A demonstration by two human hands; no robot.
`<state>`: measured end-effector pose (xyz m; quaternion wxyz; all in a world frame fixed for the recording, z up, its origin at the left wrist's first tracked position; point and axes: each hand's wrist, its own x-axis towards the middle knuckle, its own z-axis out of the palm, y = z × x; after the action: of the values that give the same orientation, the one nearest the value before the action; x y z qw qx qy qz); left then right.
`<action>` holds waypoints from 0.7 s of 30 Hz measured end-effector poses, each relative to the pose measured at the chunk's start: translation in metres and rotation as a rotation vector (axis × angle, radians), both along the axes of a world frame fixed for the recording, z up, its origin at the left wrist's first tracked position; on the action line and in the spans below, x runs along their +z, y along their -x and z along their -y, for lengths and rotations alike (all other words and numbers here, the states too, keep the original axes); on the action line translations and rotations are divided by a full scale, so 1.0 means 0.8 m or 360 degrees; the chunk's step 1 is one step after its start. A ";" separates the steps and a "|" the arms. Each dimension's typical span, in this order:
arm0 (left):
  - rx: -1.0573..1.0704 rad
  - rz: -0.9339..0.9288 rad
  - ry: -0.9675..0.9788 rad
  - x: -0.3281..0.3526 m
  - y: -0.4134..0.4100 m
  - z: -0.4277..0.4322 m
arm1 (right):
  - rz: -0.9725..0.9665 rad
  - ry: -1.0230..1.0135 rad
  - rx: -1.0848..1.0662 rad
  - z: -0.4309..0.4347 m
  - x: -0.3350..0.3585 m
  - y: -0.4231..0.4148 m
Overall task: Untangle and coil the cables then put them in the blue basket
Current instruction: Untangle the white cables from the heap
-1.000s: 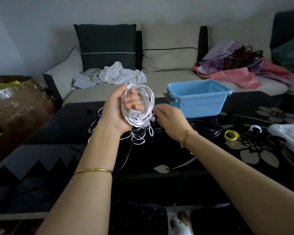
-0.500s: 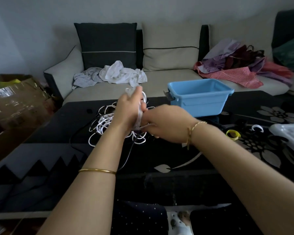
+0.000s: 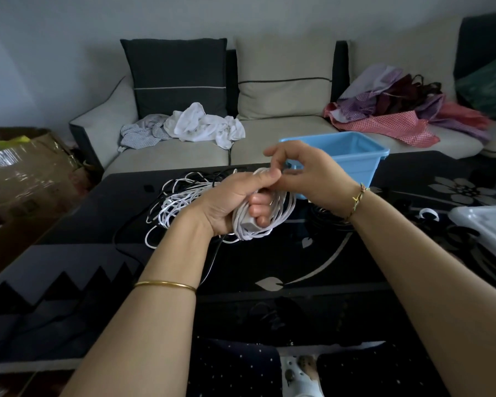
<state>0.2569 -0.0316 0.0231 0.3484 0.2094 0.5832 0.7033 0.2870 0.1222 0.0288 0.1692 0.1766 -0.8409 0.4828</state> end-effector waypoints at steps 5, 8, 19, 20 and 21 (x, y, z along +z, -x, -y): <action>-0.0245 0.0256 -0.0176 -0.005 0.008 0.009 | 0.0398 0.0470 0.0356 -0.004 -0.018 0.007; -0.0276 0.0361 -0.0279 -0.008 0.009 0.012 | 0.0314 0.0085 0.0075 -0.005 -0.017 0.010; 0.0264 -0.0022 0.0204 -0.002 0.008 -0.008 | 0.0214 0.0011 -0.0362 0.000 -0.027 0.011; 0.0279 -0.0046 0.0215 -0.002 0.009 -0.010 | 0.0227 0.0019 -0.0373 -0.003 -0.029 0.011; 0.0290 -0.0072 0.0228 -0.002 0.010 -0.013 | 0.0245 0.0034 -0.0372 -0.006 -0.032 0.011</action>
<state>0.2492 -0.0209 0.0216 0.2839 0.1460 0.6563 0.6837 0.2780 0.1268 0.0032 0.1611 0.0382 -0.8611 0.4808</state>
